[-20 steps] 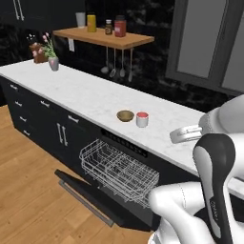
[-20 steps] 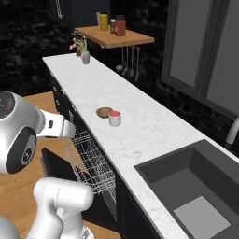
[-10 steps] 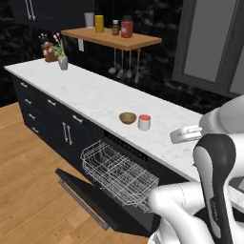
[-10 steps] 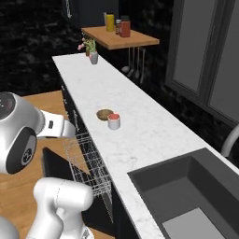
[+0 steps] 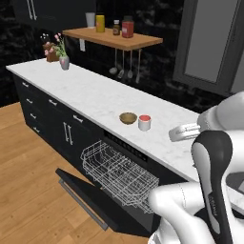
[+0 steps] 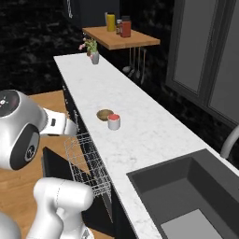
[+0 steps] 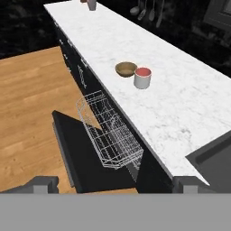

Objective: Pick up the cup and bowl from the counter, place them in the dishwasher, and close the dishwasher door.

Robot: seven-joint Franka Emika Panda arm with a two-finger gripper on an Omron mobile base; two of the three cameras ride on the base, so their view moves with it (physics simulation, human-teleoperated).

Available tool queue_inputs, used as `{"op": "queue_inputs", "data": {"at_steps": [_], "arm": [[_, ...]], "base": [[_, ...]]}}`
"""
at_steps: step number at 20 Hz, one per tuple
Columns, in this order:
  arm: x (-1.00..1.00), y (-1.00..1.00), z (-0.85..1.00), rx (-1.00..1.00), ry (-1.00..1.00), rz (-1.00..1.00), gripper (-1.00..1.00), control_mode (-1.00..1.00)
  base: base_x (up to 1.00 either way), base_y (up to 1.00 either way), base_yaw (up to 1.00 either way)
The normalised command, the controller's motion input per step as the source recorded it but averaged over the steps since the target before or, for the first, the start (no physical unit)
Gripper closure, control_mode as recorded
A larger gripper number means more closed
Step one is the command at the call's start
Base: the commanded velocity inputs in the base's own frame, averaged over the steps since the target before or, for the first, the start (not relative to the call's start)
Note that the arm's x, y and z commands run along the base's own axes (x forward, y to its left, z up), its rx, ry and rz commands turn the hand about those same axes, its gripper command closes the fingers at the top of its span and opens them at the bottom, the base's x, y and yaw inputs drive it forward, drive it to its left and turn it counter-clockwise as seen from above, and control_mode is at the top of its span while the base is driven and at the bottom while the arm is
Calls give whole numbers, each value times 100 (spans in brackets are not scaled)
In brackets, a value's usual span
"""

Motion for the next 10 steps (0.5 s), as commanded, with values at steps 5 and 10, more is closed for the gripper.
{"op": "queue_inputs", "data": {"at_steps": [5,10], "arm": [[58,23,-2,-3,6,-1,-100,-100],[71,58,-12,-12,10,-2,-100,-100]], "base": [[0,0,0],[0,0,0]]}}
